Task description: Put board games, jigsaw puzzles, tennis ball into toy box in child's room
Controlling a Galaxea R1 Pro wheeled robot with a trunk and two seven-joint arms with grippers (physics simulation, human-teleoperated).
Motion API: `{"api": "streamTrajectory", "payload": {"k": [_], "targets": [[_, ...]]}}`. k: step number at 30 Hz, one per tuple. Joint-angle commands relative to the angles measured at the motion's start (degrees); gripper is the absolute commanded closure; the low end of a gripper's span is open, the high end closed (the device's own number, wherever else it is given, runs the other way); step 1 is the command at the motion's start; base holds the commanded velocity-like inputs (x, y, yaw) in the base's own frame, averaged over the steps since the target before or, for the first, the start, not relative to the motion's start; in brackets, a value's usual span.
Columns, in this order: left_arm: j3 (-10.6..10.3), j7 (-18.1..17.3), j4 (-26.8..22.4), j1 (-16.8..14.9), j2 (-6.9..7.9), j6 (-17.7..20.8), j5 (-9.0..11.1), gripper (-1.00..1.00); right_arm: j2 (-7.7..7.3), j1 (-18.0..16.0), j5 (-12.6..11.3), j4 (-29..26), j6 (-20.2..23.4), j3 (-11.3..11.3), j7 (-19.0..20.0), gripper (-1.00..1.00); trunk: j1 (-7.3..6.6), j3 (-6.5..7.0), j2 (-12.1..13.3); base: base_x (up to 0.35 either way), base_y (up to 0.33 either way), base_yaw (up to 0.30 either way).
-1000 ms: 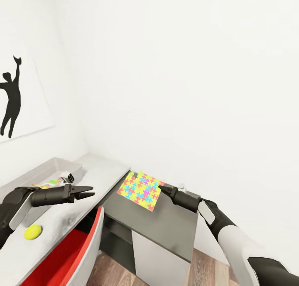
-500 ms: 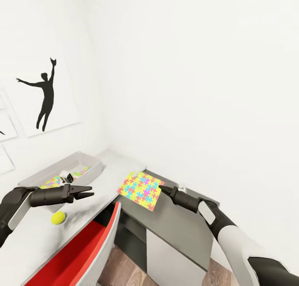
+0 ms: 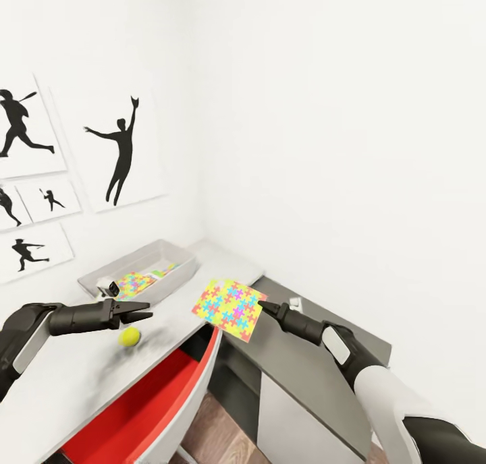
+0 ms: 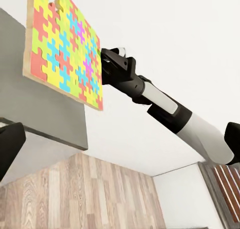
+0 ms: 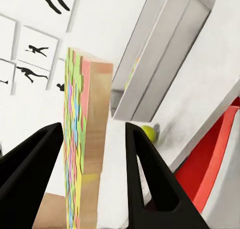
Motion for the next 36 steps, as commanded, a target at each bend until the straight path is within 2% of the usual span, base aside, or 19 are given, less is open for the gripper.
{"api": "streamTrajectory", "payload": {"k": [1, 36], "targets": [[-0.17, -0.15, 0.04, -0.09, 0.05, 0.57, 0.16, -1.00, 0.04, -0.05, 0.01, 0.00, 0.49, -0.42, 0.16, 1.00, 0.04, -0.14, -0.13, 0.000, 0.000, 0.288], [-0.19, -0.06, 0.04, -0.09, 0.05, 0.49, 0.14, -1.00, -0.01, -0.05, 0.01, 0.00, 0.49, -0.51, 0.16, 1.00, 0.04, -0.14, -0.13, 0.000, 0.000, 0.288]]}}
